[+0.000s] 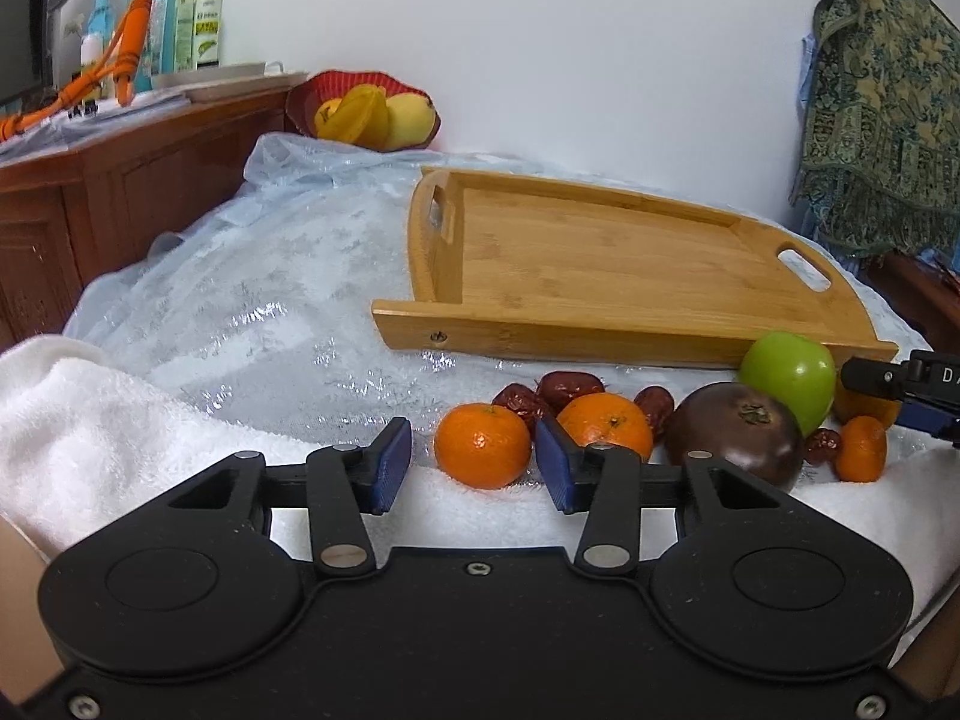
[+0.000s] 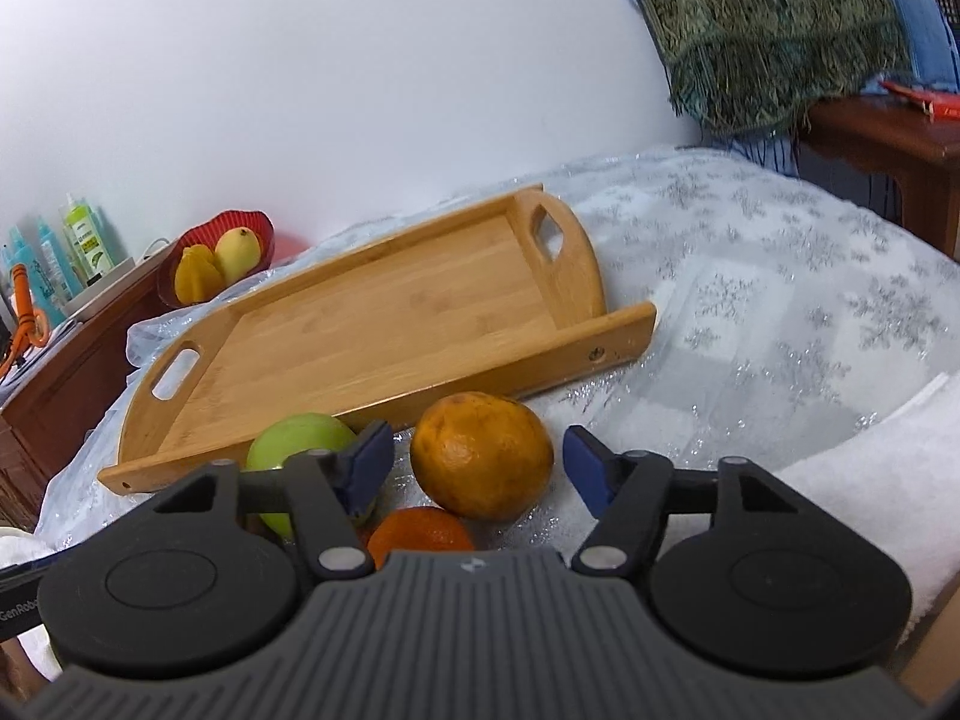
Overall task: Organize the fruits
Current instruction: 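Grasp the small mandarin with the left tool while the right tool grasps the large orange, then carry both fruits over the bamboo tray and lower them onto it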
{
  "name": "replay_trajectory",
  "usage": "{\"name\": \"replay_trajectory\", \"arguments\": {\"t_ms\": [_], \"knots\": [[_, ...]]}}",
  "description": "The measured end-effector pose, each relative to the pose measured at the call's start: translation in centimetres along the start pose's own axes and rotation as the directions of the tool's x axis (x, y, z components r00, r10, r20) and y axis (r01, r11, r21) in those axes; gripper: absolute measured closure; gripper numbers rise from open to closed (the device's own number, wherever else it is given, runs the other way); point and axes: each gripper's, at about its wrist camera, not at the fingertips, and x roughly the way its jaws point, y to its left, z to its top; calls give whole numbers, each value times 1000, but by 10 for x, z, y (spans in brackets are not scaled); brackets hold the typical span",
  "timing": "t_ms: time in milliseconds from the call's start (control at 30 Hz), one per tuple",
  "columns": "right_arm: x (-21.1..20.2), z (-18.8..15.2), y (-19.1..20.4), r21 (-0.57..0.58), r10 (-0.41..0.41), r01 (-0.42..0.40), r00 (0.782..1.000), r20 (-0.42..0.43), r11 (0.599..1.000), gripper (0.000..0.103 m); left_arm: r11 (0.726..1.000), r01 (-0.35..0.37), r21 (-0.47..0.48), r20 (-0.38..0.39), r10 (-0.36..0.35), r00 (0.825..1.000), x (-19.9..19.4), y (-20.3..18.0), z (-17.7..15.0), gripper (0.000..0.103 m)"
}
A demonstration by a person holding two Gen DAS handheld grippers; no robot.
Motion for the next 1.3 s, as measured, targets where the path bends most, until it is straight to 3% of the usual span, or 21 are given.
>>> {"name": "replay_trajectory", "arguments": {"t_ms": [100,200,467,667,800,1033,1300], "knots": [[4,0,-1,21,7,-7,1000,-20,1000,42,1000,7,-15,-1,-7,1000,5,2,-2,62],[5,1,-2,27,-1,1,1000,-18,1000,47,1000,17,-13,8,-16,1000,6,2,-2,70],[-6,4,8,-41,-17,19,998,56,999,48,999,-16,39,103,12,995,-9,-5,10,71],[-3,25,18,-97,-4,15,994,105,995,48,999,26,47,120,-32,992,-3,-7,41,71],[14,47,26,-149,2,15,994,111,989,48,996,66,62,122,-73,990,21,-12,73,71],[67,81,44,-260,-28,42,998,58,965,48,993,96,66,56,-100,993,91,-20,129,71],[112,89,51,-341,-62,59,998,2,938,48,995,94,22,-28,-94,995,141,-15,136,71]]}}
